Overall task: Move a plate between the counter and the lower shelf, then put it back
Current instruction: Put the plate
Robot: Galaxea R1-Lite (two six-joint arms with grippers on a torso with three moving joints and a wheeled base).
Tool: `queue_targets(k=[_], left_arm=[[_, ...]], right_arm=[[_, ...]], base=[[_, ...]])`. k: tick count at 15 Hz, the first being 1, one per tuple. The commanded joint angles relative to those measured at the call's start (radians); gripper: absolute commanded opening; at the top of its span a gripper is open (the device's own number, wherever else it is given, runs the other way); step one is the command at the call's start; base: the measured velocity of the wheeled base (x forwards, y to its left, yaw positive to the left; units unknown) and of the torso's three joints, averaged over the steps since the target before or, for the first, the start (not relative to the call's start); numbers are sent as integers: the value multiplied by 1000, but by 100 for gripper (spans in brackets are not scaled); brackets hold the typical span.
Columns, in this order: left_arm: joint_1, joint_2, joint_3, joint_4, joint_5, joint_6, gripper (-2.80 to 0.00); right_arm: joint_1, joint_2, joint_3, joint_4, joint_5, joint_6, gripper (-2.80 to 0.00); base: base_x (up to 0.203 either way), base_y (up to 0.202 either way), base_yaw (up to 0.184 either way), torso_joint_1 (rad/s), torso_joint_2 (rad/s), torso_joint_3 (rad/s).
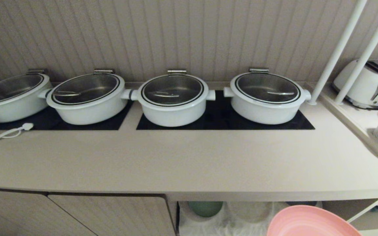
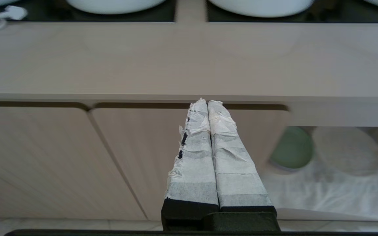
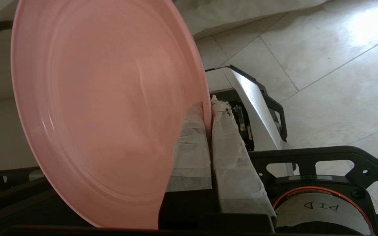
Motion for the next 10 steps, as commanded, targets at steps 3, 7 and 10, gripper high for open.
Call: queue_targets(k=[3, 7, 10], left_arm=[[0, 0, 0, 0, 0, 0, -280], [0, 0, 0, 0, 1, 0, -280], [0, 0, 0, 0, 0, 0, -280]], right_arm=[[0, 0, 0, 3, 0, 4, -280], [0, -2, 0, 3, 0, 4, -280], [0, -2, 0, 3, 0, 4, -280]], base=[[0, 197, 0, 3, 1, 1], [0, 197, -3, 5, 3, 2], [0, 197, -1, 1, 2, 2]])
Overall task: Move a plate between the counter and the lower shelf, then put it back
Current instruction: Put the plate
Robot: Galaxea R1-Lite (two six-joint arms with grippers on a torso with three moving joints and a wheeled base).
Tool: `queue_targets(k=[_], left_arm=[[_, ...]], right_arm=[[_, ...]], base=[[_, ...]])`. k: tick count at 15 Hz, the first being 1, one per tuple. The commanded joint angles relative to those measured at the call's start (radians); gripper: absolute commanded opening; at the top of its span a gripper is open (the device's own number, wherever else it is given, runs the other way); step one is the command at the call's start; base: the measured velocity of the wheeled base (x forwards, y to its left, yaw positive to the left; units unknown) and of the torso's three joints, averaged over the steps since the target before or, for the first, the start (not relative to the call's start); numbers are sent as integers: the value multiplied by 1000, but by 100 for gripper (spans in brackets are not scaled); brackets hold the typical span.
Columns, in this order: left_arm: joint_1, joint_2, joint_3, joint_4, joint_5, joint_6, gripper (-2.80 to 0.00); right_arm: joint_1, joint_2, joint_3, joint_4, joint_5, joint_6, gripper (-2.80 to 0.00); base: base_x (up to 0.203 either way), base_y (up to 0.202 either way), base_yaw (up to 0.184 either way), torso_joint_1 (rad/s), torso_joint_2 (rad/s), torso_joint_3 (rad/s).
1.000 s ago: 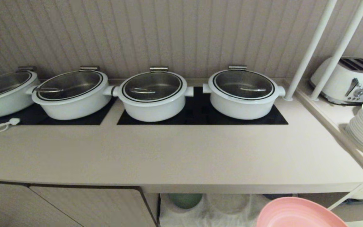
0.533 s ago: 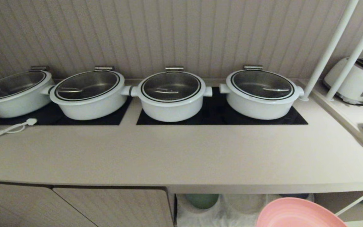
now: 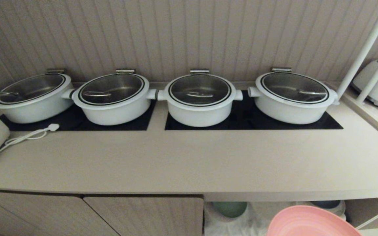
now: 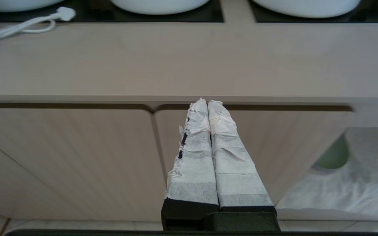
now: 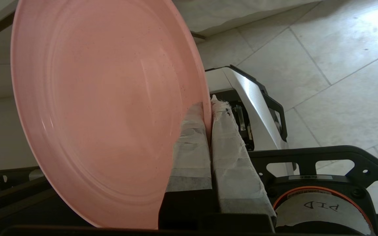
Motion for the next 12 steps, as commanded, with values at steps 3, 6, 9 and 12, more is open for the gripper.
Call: queue_targets(k=[3, 6, 9, 12], left_arm=[[0, 0, 0, 0, 0, 0, -280], [0, 0, 0, 0, 0, 0, -280], [0, 0, 0, 0, 0, 0, -280], [0, 0, 0, 0, 0, 1, -280]], right_arm=[[2, -2, 0, 2, 1, 4, -280], [2, -8, 5, 9, 1, 4, -280], [3, -10, 1, 20, 1, 4, -280], [3, -13, 0, 20, 0, 2, -280]], base=[[0, 196, -1, 1, 4, 3], [0, 117, 0, 1, 0, 3], [0, 0, 0, 0, 0, 0], [0, 0, 0, 0, 0, 0]])
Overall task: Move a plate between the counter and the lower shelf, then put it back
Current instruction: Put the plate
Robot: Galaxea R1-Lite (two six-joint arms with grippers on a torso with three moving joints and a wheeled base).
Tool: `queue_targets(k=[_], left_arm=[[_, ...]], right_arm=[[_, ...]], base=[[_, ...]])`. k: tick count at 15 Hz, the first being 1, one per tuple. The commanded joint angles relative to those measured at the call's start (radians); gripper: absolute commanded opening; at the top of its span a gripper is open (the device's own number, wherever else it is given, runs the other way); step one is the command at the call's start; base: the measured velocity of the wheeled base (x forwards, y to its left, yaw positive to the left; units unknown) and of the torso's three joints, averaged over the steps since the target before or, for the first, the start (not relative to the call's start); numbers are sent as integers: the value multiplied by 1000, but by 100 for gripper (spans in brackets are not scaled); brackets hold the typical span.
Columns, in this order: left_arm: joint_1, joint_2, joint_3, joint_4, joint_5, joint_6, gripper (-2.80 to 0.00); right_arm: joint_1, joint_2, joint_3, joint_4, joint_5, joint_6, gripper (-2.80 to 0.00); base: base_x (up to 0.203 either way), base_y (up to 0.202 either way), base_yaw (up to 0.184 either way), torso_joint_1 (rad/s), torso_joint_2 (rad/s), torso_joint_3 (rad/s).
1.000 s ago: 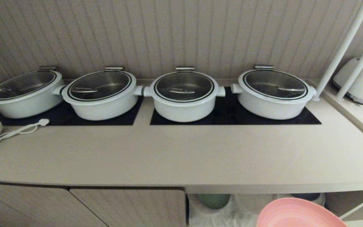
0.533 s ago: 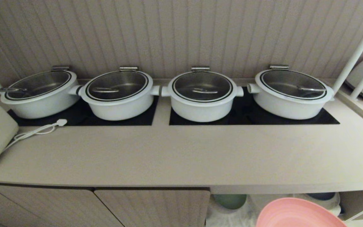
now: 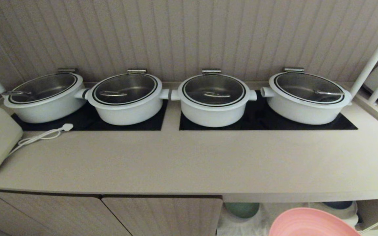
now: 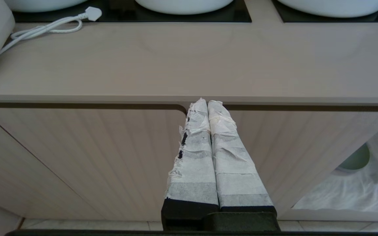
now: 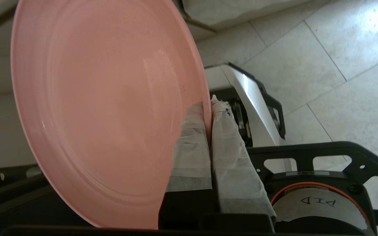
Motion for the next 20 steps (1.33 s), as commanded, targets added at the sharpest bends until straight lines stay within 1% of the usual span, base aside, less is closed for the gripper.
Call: queue_targets(k=[1, 5, 11, 17, 20], left_arm=[[0, 0, 0, 1, 0, 0, -280], [0, 0, 0, 1, 0, 0, -280], [0, 0, 0, 1, 0, 0, -280], [0, 0, 0, 1, 0, 0, -280], [0, 0, 0, 1, 0, 0, -280]], right_arm=[[1, -1, -2, 4, 0, 3, -280], [7, 4, -7, 5, 0, 3, -280], [18, 66, -28, -13, 2, 6, -280], [45, 65, -21, -15, 0, 10, -280], [47, 80, -28, -28, 0, 10, -280]], base=[[0, 0, 0, 0, 0, 0], [0, 0, 0, 0, 0, 0], [0, 0, 0, 0, 0, 0], [0, 0, 0, 0, 0, 0], [0, 0, 0, 0, 0, 0]])
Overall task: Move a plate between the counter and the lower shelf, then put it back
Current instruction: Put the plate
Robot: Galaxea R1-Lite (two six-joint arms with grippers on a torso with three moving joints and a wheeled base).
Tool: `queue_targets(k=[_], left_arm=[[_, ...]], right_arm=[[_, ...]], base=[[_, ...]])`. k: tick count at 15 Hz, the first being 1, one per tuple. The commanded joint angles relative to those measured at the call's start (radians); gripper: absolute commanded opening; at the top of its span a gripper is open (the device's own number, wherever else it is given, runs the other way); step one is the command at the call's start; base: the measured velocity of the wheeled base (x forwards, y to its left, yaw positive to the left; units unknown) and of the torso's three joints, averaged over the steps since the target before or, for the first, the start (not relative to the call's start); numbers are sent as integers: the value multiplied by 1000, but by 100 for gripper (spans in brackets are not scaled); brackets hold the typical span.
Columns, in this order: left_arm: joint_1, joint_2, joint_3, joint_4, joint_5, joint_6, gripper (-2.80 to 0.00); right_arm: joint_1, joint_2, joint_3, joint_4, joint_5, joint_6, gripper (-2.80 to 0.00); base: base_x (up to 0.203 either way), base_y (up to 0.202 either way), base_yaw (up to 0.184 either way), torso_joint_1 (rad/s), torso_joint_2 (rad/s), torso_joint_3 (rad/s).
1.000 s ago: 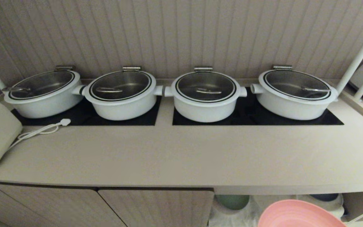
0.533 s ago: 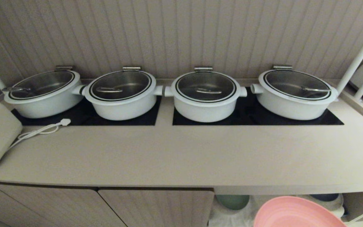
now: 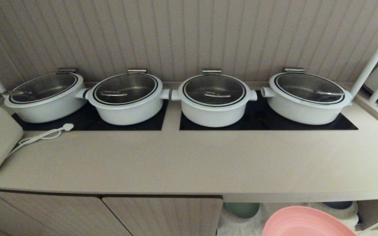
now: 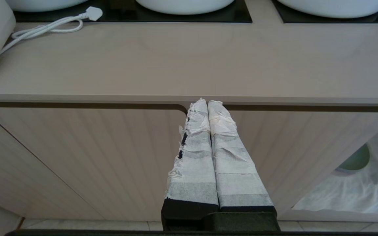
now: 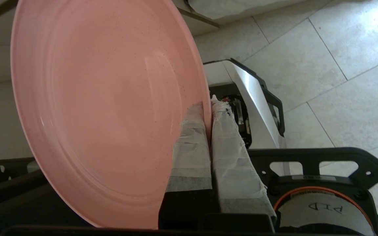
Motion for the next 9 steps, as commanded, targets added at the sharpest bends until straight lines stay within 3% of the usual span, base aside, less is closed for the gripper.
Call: queue_targets(k=[1, 9], left_arm=[[0, 0, 0, 0, 0, -1, -280], [0, 0, 0, 0, 0, -1, -280]], right_arm=[[1, 25, -3, -24, 1, 3, -280], [-2, 128, -55, -101, 1, 2, -280]], base=[[0, 0, 0, 0, 0, 0], [0, 0, 0, 0, 0, 0]])
